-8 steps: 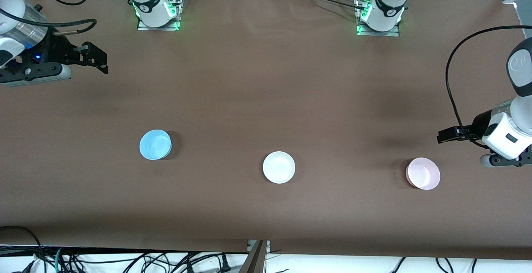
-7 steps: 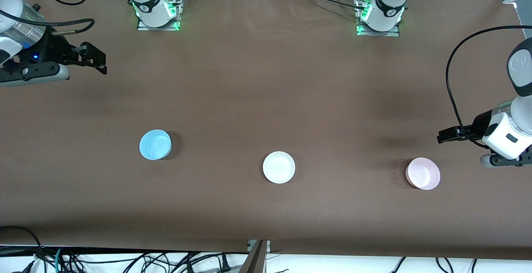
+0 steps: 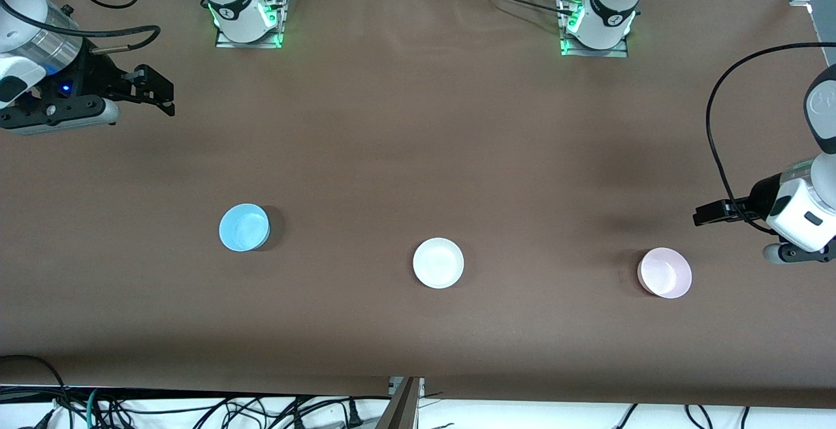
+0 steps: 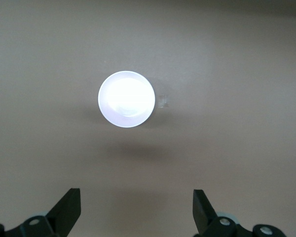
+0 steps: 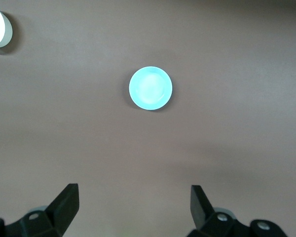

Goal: Stack pink and blue bowls on white bowl

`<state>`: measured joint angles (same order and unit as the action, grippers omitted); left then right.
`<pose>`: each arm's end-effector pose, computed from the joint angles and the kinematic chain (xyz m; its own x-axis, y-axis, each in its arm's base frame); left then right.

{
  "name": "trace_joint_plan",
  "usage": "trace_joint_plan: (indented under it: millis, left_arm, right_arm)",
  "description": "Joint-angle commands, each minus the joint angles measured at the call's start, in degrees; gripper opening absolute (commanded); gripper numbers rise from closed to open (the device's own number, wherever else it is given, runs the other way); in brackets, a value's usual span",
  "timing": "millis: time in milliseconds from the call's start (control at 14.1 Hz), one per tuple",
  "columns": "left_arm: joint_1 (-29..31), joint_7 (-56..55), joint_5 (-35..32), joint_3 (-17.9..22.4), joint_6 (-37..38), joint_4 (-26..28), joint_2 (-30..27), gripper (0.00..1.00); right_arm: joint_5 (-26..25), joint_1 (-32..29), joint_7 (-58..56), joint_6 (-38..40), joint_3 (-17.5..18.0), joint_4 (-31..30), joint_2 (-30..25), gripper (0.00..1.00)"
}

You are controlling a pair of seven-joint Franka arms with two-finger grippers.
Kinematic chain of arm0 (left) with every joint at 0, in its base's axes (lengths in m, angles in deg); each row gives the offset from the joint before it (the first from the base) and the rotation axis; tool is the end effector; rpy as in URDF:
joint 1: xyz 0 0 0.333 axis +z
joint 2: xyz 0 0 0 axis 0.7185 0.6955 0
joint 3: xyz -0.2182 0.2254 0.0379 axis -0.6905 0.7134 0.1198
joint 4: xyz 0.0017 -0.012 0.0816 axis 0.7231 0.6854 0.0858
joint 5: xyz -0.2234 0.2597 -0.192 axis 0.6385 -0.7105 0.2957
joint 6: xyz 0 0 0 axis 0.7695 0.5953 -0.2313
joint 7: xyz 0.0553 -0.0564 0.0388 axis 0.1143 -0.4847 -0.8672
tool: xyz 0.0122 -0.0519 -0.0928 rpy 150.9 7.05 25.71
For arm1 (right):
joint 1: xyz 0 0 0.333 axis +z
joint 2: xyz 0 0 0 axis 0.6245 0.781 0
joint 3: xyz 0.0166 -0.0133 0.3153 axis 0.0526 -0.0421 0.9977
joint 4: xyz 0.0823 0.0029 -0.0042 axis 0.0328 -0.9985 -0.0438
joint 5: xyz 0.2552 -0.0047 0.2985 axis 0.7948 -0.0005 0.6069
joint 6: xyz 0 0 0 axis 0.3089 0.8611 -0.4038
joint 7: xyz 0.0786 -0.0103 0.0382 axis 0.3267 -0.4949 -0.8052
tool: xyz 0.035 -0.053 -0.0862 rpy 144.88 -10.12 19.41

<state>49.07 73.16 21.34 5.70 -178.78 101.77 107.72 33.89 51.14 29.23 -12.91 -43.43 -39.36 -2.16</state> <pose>0.6781 0.0408 0.4724 0.9885 0.1315 -0.0743 0.1339 -0.9906 0.0275 0.5547 0.0951 0.6154 0.9838 0.1782 -0.0180 0.1782 -0.9840 -0.0021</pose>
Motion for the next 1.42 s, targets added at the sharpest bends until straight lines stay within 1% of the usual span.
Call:
trace_joint_plan:
  millis: [0, 212, 354, 638, 850, 1062, 1346]
  left_arm:
    - [1.69, 1.25, -2.08, 0.05, -3.97, -0.26, 3.51, 1.0]
    - [2.93, 5.02, -2.88, 0.05, -12.67, 0.27, 9.3, 1.0]
    - [3.37, 5.21, -2.71, 0.05, -18.38, 0.36, 13.78, 1.0]
    - [4.16, 5.29, -2.44, -0.04, -25.69, 1.06, 19.51, 1.0]
    - [5.48, 5.38, -2.53, -0.04, -30.09, 2.82, 20.83, 1.0]
    - [5.92, 5.73, -2.44, -0.04, -32.81, 3.26, 22.32, 1.0]
    - [6.45, 5.73, -2.44, -0.04, -34.58, 3.96, 23.39, 1.0]
  right_arm:
    - [-0.72, 0.16, 0.17, 0.74, 0.11, 0.6, -0.2, 1.0]
    - [-0.72, -0.01, 0.17, 0.65, -0.33, 0.43, -0.2, 1.0]
    - [-0.72, -0.01, 0.17, 0.48, -0.33, 0.51, -0.12, 1.0]
    - [-0.63, -0.01, 0.17, 0.21, -0.33, 0.51, -0.12, 1.0]
    - [-0.46, -0.1, 0.17, -0.84, -0.33, 0.69, 0.06, 1.0]
    - [-0.37, -0.45, 0.17, -1.71, -0.33, 0.69, 0.15, 1.0]
    - [-0.28, -0.54, 0.17, -4.27, -0.41, 0.69, 0.41, 1.0]
